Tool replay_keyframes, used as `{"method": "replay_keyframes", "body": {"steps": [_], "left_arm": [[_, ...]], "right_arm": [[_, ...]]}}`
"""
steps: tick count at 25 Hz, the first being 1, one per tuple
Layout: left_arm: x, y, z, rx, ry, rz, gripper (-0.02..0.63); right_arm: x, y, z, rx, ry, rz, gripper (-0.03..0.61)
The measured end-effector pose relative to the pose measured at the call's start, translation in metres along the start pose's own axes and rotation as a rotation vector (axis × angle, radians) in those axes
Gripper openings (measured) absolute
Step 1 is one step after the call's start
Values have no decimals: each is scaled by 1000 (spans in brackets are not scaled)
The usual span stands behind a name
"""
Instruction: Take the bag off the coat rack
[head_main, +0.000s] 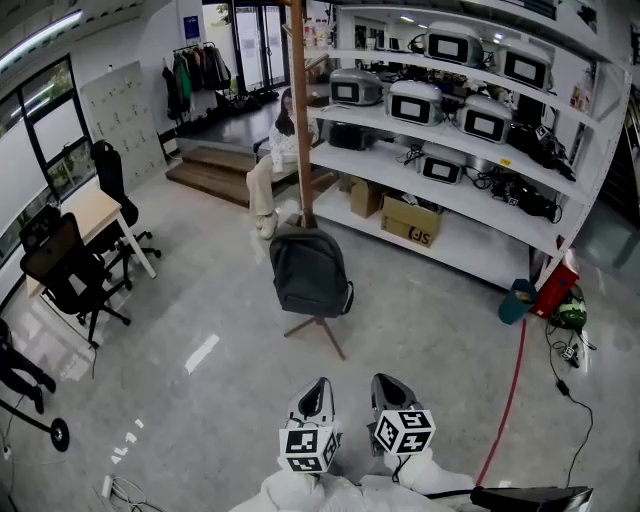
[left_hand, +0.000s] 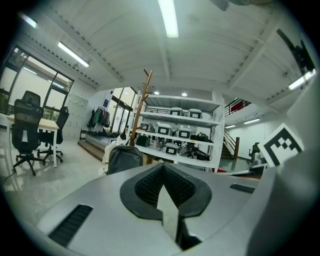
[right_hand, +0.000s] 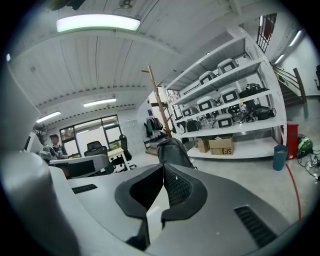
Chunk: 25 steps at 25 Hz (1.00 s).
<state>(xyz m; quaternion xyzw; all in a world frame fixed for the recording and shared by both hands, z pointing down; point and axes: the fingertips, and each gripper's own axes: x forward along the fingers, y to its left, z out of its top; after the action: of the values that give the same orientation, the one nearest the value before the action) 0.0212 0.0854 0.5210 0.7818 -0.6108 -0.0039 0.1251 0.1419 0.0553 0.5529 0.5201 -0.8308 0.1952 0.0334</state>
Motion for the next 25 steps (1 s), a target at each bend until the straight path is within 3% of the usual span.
{"method": "replay_keyframes", "body": {"steps": [25], "left_arm": [[91,56,30,2,-6,8,2]], "right_arm": [[111,2,32,-5,-2,32,12]]}}
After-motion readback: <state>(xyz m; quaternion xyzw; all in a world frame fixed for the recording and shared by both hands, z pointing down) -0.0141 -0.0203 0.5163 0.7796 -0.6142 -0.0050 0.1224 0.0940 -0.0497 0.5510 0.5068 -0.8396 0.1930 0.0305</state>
